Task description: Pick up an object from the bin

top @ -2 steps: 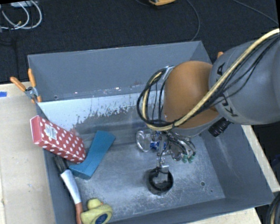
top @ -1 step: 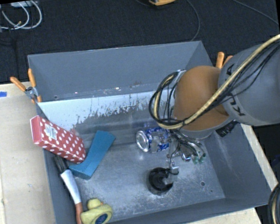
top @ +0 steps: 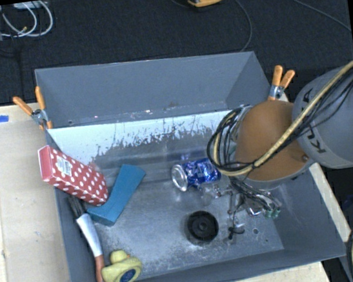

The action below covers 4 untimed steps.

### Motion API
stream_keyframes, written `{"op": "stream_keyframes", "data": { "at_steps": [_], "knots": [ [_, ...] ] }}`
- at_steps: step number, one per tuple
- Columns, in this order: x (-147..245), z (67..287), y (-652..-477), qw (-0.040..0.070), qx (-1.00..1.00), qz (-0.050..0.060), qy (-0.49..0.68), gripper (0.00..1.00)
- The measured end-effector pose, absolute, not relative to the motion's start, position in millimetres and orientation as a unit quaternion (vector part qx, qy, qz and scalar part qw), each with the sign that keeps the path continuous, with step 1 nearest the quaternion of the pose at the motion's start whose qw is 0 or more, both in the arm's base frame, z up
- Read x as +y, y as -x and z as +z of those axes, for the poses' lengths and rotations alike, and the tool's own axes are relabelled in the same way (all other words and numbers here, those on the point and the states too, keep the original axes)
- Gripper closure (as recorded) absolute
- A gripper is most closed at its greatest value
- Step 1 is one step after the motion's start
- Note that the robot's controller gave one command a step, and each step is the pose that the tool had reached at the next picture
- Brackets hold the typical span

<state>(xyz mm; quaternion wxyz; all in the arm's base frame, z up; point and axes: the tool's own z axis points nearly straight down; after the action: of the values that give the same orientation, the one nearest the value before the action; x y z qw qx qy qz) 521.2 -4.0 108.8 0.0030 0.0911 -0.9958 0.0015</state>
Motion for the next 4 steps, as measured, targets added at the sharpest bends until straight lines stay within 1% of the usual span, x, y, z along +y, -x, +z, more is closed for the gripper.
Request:
{"op": "stream_keyframes", "data": {
  "at_steps": [1,2,3,4],
  "knots": [
    [27.6,82.6,-511.6,0.0,-0.974,-0.001,-0.228,0.0],
    [37.8,73.1,-508.2,-0.002,-0.97,-0.001,-0.241,0.0],
    [19.6,98.0,-554.6,-0.001,-0.942,-0.002,-0.336,1.0],
    [19.4,97.8,-554.4,-0.001,-0.942,-0.002,-0.335,1.0]
  ]
}}
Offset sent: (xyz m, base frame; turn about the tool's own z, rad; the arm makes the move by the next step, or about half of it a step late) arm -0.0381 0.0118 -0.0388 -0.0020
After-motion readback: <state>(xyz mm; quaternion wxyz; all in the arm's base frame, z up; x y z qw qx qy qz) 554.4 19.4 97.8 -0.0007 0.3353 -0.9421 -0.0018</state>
